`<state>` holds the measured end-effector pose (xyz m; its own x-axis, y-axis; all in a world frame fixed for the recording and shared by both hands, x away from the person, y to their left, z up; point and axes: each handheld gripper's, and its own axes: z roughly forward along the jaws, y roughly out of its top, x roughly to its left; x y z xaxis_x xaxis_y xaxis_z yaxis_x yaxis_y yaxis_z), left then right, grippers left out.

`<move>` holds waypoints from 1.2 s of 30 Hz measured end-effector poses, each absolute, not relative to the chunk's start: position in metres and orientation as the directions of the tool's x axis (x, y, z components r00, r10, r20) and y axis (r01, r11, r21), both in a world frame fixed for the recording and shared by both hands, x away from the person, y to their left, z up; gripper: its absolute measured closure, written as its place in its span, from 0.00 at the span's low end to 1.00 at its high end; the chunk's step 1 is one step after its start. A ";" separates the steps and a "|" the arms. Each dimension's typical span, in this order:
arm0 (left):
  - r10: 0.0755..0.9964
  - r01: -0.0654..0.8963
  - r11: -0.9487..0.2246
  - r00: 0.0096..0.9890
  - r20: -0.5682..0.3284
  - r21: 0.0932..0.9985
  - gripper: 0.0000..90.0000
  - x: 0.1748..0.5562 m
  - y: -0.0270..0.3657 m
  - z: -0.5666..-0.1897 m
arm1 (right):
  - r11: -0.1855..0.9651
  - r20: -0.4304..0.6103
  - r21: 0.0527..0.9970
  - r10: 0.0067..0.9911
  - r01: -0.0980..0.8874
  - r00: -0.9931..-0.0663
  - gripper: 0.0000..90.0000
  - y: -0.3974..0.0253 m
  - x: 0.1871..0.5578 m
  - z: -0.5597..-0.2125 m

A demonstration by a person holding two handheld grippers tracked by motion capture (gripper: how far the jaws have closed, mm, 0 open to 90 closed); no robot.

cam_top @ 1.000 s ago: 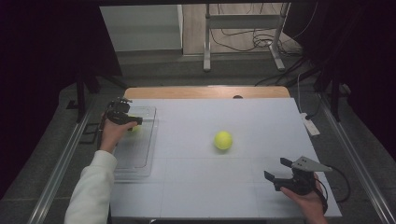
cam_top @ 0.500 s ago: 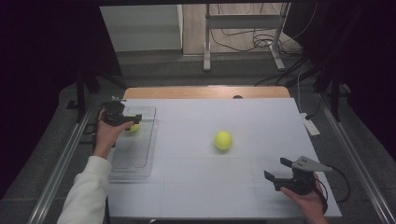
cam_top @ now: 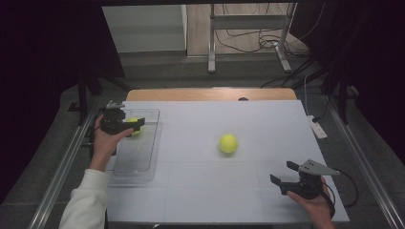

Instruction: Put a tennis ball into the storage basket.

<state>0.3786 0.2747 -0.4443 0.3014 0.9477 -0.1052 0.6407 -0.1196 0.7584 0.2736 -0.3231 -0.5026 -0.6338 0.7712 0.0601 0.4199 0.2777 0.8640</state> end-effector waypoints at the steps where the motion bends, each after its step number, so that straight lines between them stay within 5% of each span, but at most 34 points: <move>1: 0.946 0.634 -0.120 0.306 -0.105 0.764 0.17 0.377 0.274 -0.443 | 0.277 0.061 0.864 0.771 0.421 -0.633 0.15 -0.323 0.274 -0.503; 36: 0.873 0.546 -0.137 0.461 -0.160 0.826 0.17 0.331 0.257 -0.433 | 0.268 0.073 0.862 0.774 0.429 -0.630 0.15 -0.322 0.278 -0.503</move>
